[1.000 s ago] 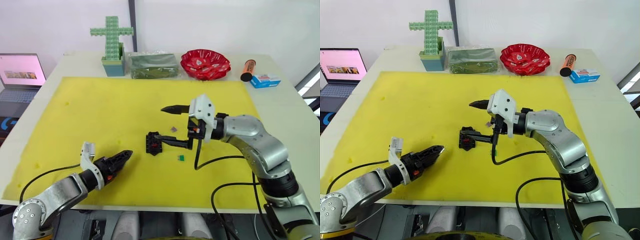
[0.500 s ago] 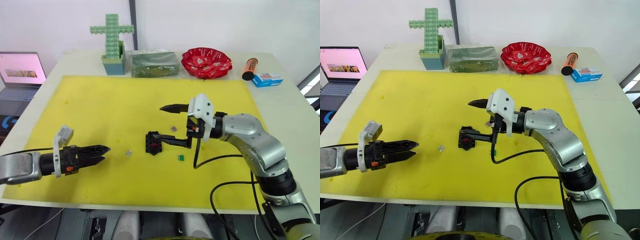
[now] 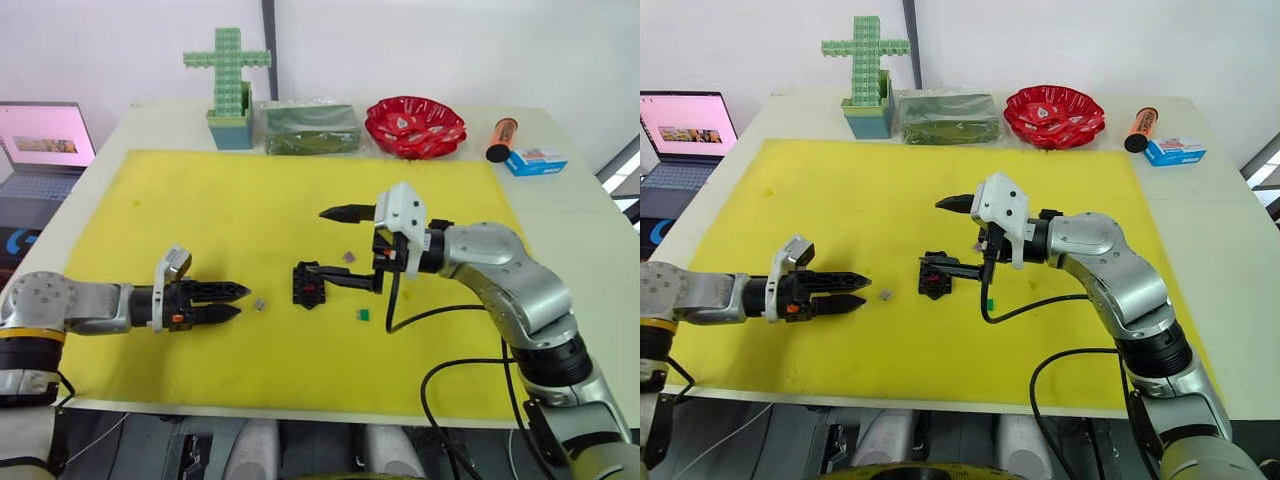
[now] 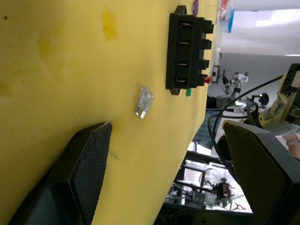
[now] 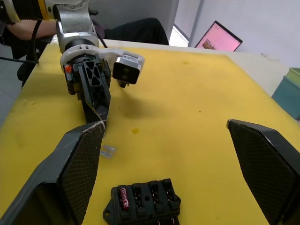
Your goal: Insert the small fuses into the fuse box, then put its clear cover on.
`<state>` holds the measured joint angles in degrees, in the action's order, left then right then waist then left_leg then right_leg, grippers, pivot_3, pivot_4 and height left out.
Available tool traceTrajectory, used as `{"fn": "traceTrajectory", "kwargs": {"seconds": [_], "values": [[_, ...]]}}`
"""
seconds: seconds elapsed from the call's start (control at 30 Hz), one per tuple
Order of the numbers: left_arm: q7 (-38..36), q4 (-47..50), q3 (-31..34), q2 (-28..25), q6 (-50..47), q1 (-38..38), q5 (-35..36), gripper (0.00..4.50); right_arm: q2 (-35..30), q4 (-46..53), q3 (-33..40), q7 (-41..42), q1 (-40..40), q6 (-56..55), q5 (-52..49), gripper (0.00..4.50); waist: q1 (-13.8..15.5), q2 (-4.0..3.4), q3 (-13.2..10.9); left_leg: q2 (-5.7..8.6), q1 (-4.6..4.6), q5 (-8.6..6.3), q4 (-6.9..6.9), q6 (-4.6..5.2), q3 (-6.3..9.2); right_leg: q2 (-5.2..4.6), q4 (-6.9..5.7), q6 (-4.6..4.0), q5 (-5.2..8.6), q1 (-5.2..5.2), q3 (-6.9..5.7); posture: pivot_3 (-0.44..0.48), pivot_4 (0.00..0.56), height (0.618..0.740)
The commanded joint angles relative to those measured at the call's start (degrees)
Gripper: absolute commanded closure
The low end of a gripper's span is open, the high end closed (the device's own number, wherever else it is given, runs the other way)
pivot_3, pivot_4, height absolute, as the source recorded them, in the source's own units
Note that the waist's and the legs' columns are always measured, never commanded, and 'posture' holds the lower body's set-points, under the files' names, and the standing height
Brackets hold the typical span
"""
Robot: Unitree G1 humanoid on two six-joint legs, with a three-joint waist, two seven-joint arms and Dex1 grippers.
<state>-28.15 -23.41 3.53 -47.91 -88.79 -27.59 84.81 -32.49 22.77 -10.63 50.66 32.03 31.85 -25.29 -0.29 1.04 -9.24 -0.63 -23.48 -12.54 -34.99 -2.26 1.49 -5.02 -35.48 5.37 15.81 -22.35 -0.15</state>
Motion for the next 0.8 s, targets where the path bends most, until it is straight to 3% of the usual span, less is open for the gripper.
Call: {"fn": "traceTrajectory", "kwargs": {"seconds": [0.03,0.8], "values": [[-2.18,-0.92,0.46,2.22,-0.54,-1.2,-5.11,0.52,-0.3,2.39,1.51,-0.04,0.23,-0.32,-0.7,0.0,0.2,0.0,0.0,0.0,0.0,0.0,-0.02,0.0,0.01,0.0,0.0,0.0,0.0,0.0,0.0,0.0,0.15,0.74],[-11.2,-1.6,2.46,13.17,-3.65,-7.6,-23.41,0.52,-3.79,4.16,-0.64,4.36,-1.21,-1.89,1.39,0.0,2.65,-0.01,0.0,0.26,0.0,0.02,-0.22,0.02,0.14,-0.19,0.04,0.0,0.0,0.14,-0.04,0.0,0.15,0.74]]}}
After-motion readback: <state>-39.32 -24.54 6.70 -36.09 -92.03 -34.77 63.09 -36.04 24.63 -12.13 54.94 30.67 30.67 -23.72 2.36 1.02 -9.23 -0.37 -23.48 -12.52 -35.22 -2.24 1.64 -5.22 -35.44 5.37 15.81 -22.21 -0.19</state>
